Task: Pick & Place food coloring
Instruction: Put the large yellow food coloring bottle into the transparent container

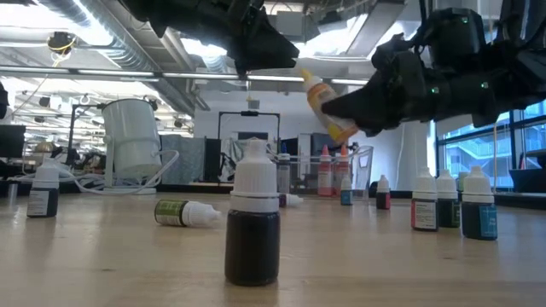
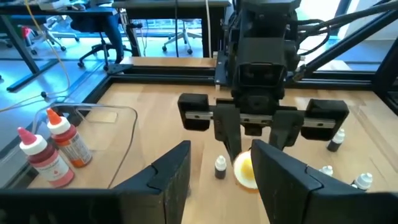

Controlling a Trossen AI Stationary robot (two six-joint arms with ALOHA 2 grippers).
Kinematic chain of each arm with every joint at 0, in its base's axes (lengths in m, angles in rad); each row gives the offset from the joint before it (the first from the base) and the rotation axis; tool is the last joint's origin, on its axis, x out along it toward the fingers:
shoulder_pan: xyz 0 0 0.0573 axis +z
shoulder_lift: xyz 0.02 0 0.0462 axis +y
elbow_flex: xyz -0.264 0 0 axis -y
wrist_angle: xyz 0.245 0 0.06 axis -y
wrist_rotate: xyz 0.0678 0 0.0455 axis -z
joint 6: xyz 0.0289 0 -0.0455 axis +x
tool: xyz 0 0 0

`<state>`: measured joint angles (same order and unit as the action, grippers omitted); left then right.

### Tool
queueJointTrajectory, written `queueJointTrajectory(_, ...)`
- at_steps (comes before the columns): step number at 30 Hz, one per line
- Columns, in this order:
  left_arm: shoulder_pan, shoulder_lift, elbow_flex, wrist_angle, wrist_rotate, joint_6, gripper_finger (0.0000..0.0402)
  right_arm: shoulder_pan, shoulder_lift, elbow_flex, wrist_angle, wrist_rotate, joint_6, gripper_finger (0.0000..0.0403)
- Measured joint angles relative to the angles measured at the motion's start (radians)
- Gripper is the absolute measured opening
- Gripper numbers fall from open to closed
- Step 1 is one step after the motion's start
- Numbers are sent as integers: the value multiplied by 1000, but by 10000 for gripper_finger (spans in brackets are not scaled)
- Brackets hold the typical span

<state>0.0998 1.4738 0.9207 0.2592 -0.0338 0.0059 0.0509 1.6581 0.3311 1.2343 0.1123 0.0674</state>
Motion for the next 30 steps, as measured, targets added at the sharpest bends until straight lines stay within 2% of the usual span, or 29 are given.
queueJointTrajectory(14,0,0,0,-25,10,-38,164,1,4,-1,55,7,-75,119)
queueJointTrajectory(20,-1,0,0,-20,86,-71,165,1,3,0,215,27,-172,119)
queueJointTrajectory(30,-22,50,0,224,136,-74,161,2,4,101,211,18,-248,120)
